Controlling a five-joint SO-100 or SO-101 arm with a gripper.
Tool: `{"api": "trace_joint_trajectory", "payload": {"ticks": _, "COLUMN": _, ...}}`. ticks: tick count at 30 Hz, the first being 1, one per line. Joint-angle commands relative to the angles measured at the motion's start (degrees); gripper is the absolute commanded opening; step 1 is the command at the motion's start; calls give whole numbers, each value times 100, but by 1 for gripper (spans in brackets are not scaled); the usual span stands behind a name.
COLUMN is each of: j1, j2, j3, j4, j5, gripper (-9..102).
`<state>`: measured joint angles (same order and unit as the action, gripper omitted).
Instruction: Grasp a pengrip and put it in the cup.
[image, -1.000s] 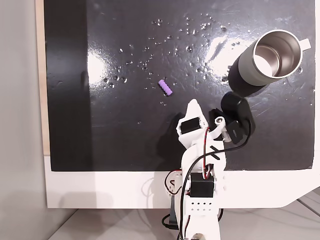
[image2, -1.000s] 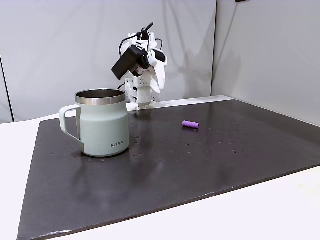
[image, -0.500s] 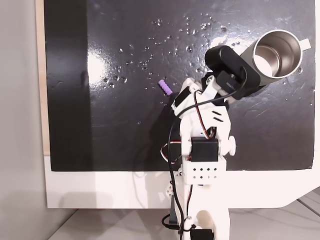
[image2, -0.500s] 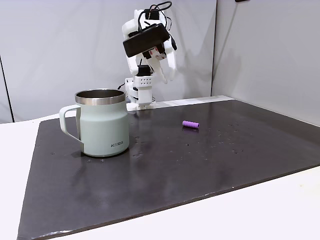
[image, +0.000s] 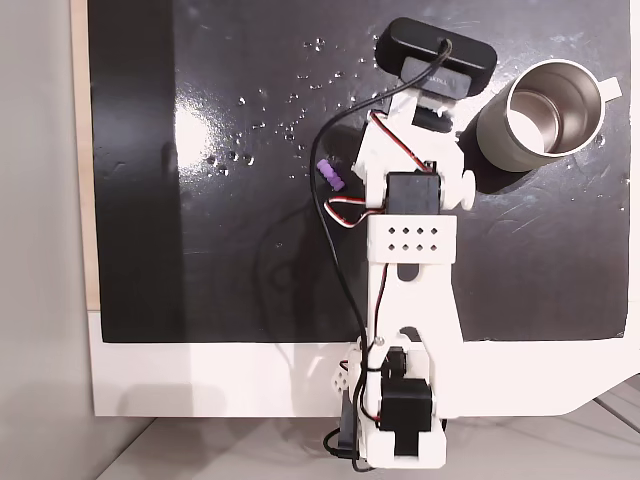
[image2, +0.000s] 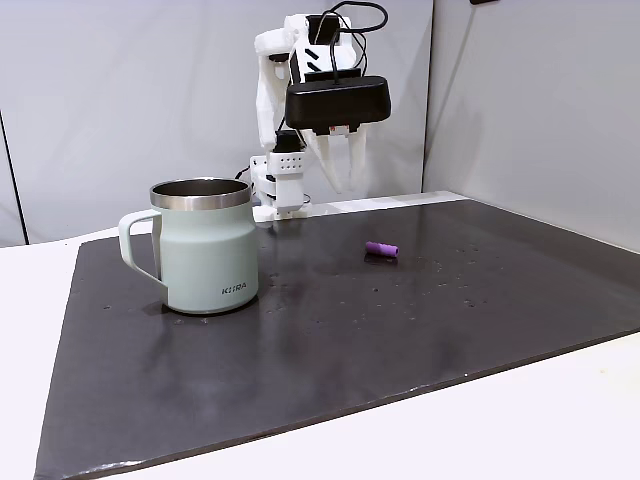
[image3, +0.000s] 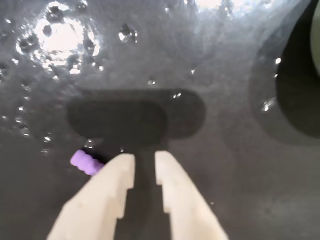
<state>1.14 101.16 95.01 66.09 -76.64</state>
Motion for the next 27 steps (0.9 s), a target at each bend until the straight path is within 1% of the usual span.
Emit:
{"api": "trace_joint_trajectory", "payload": {"ticks": 1, "j1": 62, "j2": -246, "j3": -817, "j4": 281, "j5": -615, "gripper": 1}}
{"api": "trace_joint_trajectory", "payload": {"ticks": 3, "j1": 97, "j2": -237, "j3": -738, "j4": 114, "j5": -967, "gripper": 4}}
{"api": "trace_joint_trajectory", "payload": {"ticks": 5, "j1": 114, "j2": -202, "j3": -598, "j4": -141, "j5": -1107, "gripper": 6}}
{"api": "trace_joint_trajectory", "payload": {"ticks": 8, "j1": 70, "j2": -272, "j3": -519, "j4": -193, "j5": -1468, "gripper": 9}}
{"api": "trace_joint_trajectory", "payload": {"ticks": 11, "j1": -70, "j2": -290, "j3": -343, "j4": -193, "j5": -1828, "gripper": 15}}
{"api": "trace_joint_trajectory", "payload": {"ticks": 13, "j1": -193, "j2": -290, "j3": -185, "j4": -211, "j5": -1951, "gripper": 22}}
{"api": "trace_joint_trajectory", "payload": {"ticks": 17, "j1": -457, "j2": -255, "j3": 255, "j4": -571, "j5": -1960, "gripper": 32}}
{"api": "trace_joint_trajectory", "payload": {"ticks": 24, "j1": -738, "j2": -308, "j3": 1002, "j4": -1055, "j5": -1916, "gripper": 35}}
{"api": "trace_joint_trajectory", "payload": {"ticks": 27, "j1": -747, "j2": -343, "j3": 1459, "j4": -1538, "j5": -1978, "gripper": 35}}
